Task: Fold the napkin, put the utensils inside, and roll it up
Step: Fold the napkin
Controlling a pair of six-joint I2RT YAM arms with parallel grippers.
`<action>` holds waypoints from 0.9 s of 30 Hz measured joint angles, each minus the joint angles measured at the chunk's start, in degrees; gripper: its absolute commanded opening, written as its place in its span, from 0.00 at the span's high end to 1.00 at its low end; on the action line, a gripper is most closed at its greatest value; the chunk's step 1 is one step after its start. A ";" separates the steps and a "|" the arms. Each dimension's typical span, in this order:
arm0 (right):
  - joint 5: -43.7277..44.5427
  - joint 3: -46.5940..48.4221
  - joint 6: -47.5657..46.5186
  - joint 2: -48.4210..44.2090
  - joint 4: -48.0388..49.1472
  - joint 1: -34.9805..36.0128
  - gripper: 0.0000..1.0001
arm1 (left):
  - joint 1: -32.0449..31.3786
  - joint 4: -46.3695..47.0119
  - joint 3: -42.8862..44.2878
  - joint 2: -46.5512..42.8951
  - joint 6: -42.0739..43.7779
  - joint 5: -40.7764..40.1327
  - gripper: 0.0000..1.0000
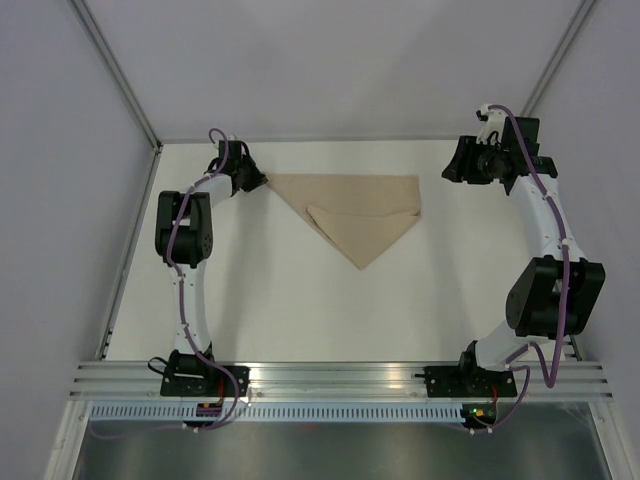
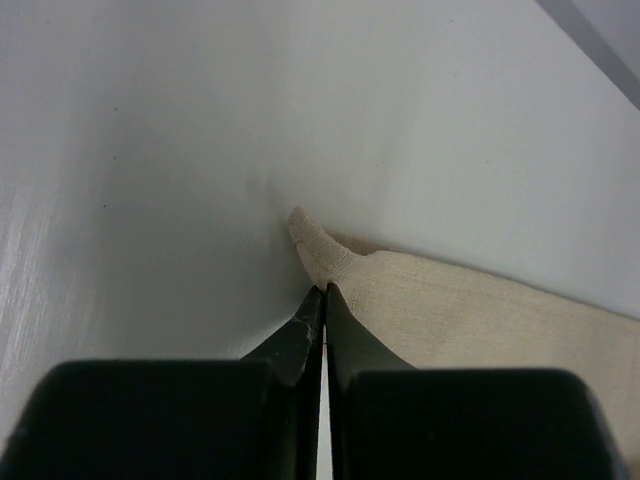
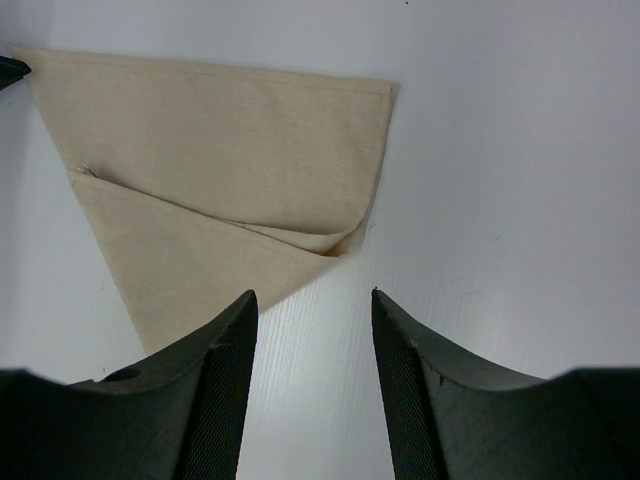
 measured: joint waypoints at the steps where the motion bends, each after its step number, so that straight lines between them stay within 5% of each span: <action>1: -0.02 -0.04 0.00 0.00 0.00 0.00 0.45 | 0.00 0.68 -1.20 -0.61 0.02 0.02 0.98; 18: 0.02 -1.31 -0.50 -0.02 0.20 1.75 0.45 | 3.58 11.58 -22.14 -17.59 0.09 -0.85 0.98; 27: 0.28 -1.31 -0.70 -0.02 0.22 3.19 0.46 | 0.22 24.81 -27.69 -20.15 5.42 16.90 0.98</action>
